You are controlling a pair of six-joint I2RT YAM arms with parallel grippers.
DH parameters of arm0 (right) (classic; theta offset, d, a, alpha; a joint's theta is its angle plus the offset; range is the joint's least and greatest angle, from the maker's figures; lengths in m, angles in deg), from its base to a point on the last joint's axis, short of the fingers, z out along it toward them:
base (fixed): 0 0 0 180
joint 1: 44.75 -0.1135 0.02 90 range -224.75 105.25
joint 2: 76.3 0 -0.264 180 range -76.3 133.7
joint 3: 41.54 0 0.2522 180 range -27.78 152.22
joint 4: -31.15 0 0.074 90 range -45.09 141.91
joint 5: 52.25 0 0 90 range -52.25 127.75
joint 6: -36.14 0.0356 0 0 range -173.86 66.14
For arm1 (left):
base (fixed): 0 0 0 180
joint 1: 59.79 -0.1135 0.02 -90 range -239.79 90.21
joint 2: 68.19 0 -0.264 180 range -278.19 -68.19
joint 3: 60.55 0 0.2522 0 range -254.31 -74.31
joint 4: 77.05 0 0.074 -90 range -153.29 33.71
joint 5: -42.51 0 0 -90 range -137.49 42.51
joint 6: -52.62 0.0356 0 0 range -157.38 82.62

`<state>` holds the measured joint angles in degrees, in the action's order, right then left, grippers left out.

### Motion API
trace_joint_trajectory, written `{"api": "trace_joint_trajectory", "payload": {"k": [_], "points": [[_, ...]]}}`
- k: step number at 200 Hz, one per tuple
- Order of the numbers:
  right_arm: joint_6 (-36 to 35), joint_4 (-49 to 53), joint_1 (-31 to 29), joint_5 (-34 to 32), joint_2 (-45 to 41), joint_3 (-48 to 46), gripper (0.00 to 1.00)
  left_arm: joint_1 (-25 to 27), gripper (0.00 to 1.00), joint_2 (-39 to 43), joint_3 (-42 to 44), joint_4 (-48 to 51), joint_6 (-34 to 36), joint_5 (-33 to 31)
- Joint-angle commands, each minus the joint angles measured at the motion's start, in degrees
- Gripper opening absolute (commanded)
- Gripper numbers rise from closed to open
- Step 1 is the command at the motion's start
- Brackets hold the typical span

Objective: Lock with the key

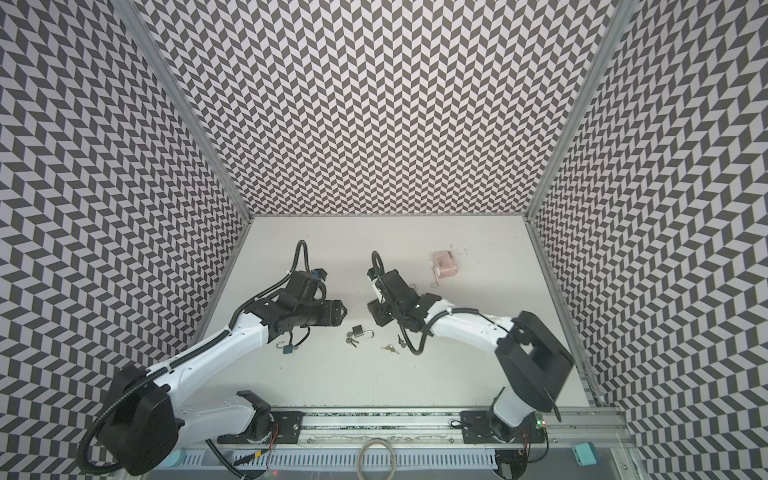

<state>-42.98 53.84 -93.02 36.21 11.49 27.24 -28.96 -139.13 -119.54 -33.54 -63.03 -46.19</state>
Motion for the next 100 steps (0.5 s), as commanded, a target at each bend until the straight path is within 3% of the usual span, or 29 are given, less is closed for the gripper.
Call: {"api": "trace_joint_trajectory", "payload": {"k": [1, 25, 49, 100], "points": [[2.59, -4.54, 0.02, 1.84, -4.72, -5.28, 0.55, 1.02, 0.77, -0.7, -1.2, 2.8, -1.25, -6.24], [7.02, -6.55, 0.11, -1.95, -11.06, -11.24, 0.53, 5.29, 0.73, -3.22, -0.65, -1.33, 1.11, -1.32], [7.74, -7.14, 0.41, -3.32, -15.45, -14.46, 0.52, 12.15, 0.83, -11.22, -3.97, 2.73, 0.81, -8.82], [6.8, -6.55, 1.12, -2.59, -19.13, -15.41, 0.51, 14.6, 0.79, -20.31, -6.0, 3.6, -1.33, -13.24]]}}
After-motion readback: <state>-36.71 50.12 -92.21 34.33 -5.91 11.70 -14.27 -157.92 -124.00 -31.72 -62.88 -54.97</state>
